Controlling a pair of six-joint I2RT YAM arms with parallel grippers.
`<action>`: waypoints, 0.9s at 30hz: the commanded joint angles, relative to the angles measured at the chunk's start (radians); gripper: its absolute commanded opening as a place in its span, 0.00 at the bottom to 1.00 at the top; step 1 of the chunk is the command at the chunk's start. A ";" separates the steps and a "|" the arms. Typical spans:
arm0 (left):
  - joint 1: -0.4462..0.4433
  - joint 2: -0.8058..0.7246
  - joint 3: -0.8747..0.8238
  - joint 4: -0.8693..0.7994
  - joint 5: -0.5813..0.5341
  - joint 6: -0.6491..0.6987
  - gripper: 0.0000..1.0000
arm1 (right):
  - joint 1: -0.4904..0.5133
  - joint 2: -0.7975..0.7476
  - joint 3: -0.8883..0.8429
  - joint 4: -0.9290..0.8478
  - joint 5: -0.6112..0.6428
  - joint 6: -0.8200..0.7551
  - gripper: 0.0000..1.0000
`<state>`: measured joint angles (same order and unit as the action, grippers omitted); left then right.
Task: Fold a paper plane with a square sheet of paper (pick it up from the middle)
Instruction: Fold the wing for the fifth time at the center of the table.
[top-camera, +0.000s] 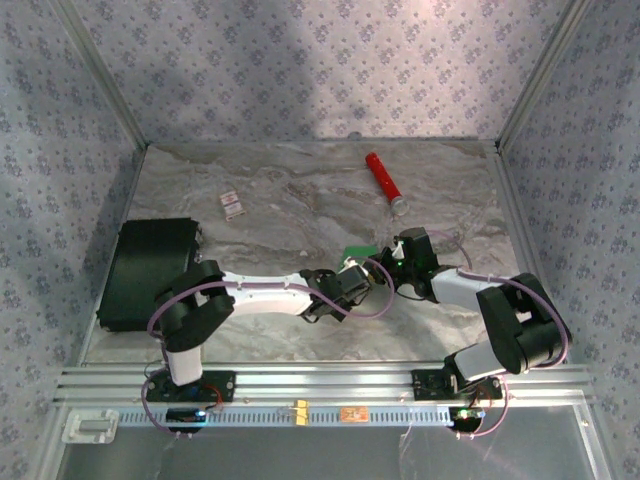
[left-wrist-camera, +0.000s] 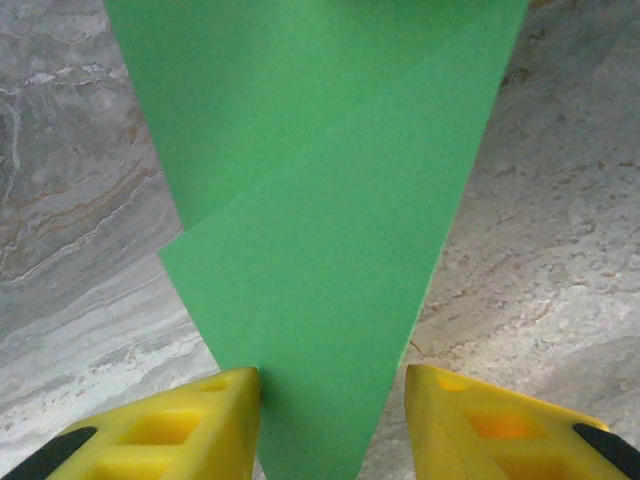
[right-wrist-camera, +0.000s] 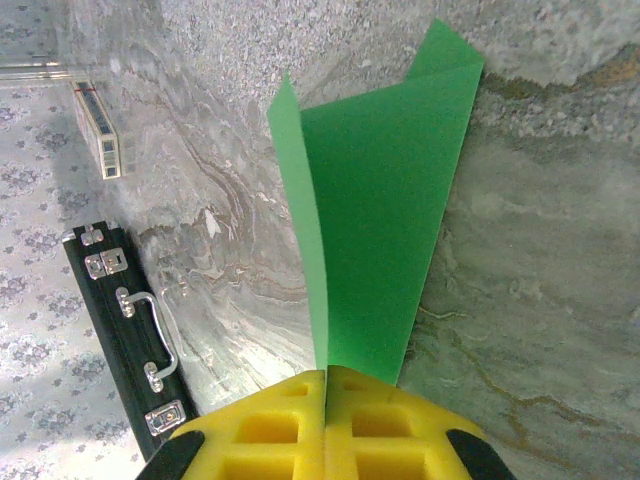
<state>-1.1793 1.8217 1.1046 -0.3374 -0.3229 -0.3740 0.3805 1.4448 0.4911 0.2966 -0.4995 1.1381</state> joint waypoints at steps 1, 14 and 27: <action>-0.008 0.011 0.006 -0.004 -0.018 0.017 0.42 | 0.007 -0.021 0.000 0.004 0.013 0.018 0.05; -0.006 0.030 0.018 -0.036 -0.068 0.007 0.32 | 0.009 -0.023 0.001 0.004 0.012 0.019 0.05; -0.007 -0.001 0.001 -0.011 -0.065 0.001 0.29 | 0.010 -0.020 0.000 -0.003 0.016 0.016 0.05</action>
<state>-1.1805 1.8423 1.1046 -0.3412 -0.3676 -0.3748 0.3851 1.4441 0.4911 0.2966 -0.4995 1.1385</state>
